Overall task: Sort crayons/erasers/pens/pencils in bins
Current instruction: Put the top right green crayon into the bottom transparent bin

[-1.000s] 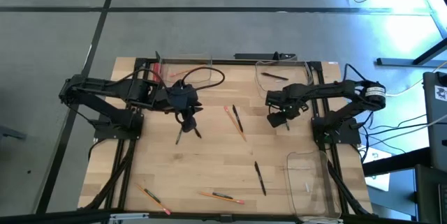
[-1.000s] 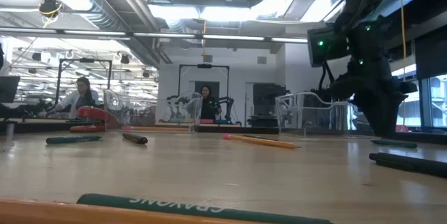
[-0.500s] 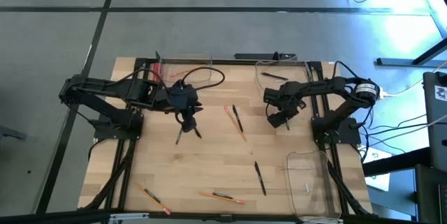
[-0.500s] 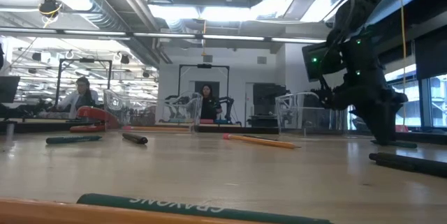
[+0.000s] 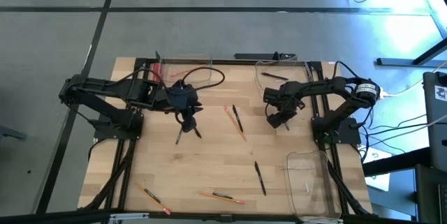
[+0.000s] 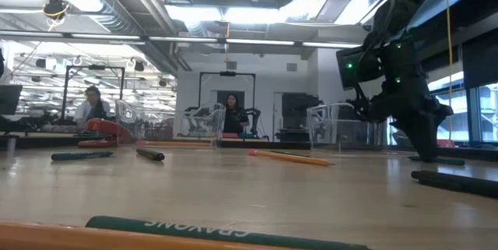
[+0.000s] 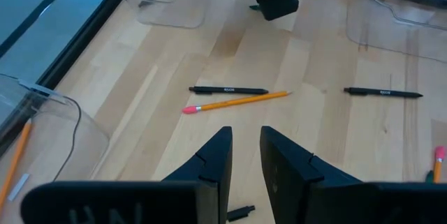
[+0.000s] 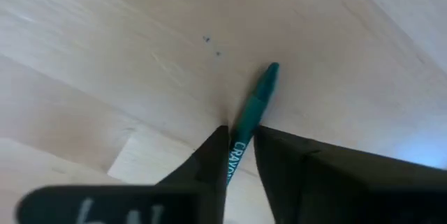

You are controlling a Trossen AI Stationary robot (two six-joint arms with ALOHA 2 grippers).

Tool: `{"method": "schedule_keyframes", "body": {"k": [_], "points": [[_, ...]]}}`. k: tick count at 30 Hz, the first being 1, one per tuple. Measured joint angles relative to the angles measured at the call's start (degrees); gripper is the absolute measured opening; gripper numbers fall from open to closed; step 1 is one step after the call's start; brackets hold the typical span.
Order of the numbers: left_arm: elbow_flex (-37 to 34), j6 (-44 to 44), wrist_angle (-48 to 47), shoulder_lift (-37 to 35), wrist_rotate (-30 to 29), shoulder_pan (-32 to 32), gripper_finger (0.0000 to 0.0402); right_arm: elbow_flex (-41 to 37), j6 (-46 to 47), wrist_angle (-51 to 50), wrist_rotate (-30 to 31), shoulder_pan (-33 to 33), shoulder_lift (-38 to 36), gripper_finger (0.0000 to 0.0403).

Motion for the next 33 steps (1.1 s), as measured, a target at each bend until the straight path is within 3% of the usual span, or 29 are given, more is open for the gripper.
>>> {"method": "schedule_keyframes", "body": {"k": [7,17,25,33], "points": [[0.00,0.01,0.00,0.00,-0.02,0.00,0.0069,-0.02,-1.94,0.17,-0.12,0.00,0.02,0.0025],[0.00,0.02,0.00,0.00,0.00,0.00,0.0069,1.54,-6.19,-1.22,0.56,0.07,-0.67,0.0036],[0.00,0.04,-0.02,0.00,-0.02,0.00,0.0069,4.00,-5.19,-3.91,0.54,2.90,-7.30,0.0036],[0.00,0.07,-0.02,0.00,-0.04,0.00,0.0069,10.59,-0.50,-10.91,2.14,10.87,-15.62,0.0037]]}}
